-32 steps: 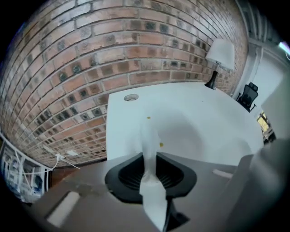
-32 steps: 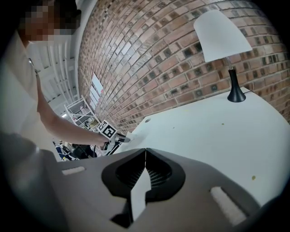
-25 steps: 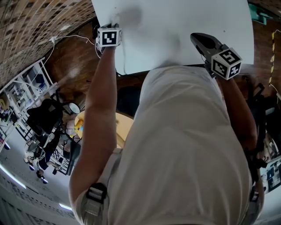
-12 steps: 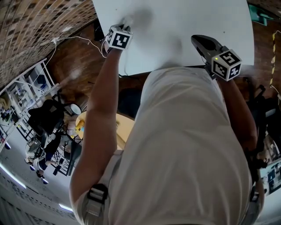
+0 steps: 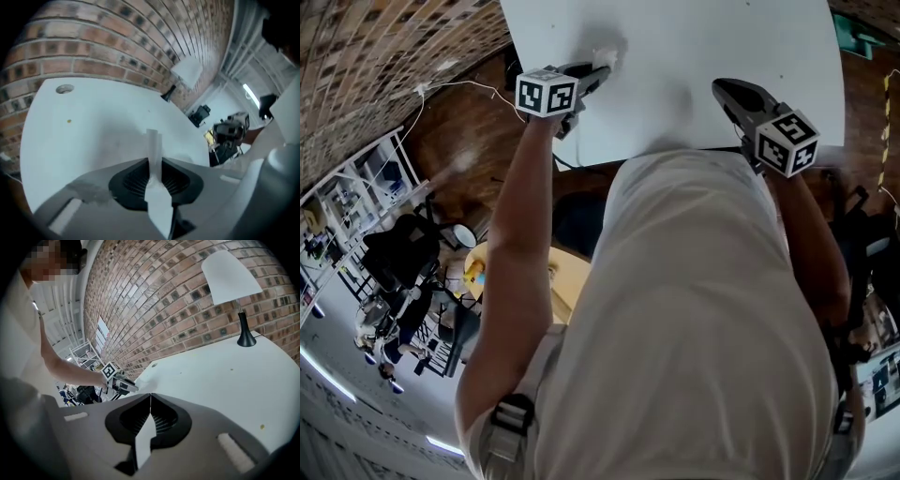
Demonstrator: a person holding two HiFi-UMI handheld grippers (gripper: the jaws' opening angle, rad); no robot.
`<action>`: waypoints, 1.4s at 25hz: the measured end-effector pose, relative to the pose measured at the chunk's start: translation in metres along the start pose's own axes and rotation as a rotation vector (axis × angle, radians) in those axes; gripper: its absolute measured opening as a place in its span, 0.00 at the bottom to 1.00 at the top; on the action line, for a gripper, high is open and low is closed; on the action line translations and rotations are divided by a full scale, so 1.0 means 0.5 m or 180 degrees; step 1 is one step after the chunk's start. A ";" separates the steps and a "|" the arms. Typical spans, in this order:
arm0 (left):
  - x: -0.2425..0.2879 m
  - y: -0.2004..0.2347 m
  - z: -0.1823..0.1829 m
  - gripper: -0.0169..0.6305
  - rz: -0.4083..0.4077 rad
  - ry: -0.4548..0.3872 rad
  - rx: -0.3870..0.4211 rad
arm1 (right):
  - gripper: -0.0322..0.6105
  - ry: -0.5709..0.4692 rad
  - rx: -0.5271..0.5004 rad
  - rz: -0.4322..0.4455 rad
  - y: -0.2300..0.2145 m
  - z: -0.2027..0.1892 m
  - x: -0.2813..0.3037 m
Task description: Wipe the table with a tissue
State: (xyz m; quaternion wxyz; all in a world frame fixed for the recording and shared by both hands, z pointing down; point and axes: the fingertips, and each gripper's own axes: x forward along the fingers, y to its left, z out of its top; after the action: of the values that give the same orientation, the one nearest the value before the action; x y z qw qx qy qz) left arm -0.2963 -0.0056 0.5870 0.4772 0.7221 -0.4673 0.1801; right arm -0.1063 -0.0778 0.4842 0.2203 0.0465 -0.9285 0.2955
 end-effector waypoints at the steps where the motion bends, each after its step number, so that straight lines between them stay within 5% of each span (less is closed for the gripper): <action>1: -0.017 0.020 0.021 0.14 0.0045 -0.0233 -0.0174 | 0.06 -0.0005 0.0017 -0.0009 -0.004 0.002 -0.001; 6: -0.100 0.121 0.081 0.14 0.0487 -0.0748 -0.0442 | 0.06 -0.0032 0.0058 -0.0022 -0.015 0.012 0.000; 16: -0.150 0.235 0.096 0.14 0.1026 -0.0778 -0.0490 | 0.06 -0.0023 -0.0014 0.0036 -0.019 0.043 0.036; 23: -0.220 0.364 0.085 0.14 0.2371 -0.0441 -0.0457 | 0.06 0.0031 -0.0024 0.0040 -0.022 0.042 0.034; 28: -0.188 0.386 0.098 0.14 0.2472 -0.0188 -0.0266 | 0.06 0.0051 0.0014 -0.0021 -0.032 0.038 0.030; 35: -0.132 0.360 0.100 0.13 0.2547 0.0451 0.0414 | 0.06 0.0021 0.0026 -0.0111 -0.046 0.035 0.013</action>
State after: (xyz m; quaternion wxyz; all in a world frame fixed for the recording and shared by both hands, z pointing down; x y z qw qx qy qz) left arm -0.4907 -0.0348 0.6102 0.3539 0.4978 -0.6649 0.4299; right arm -0.1140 -0.1064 0.4865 0.2283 0.0627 -0.9255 0.2955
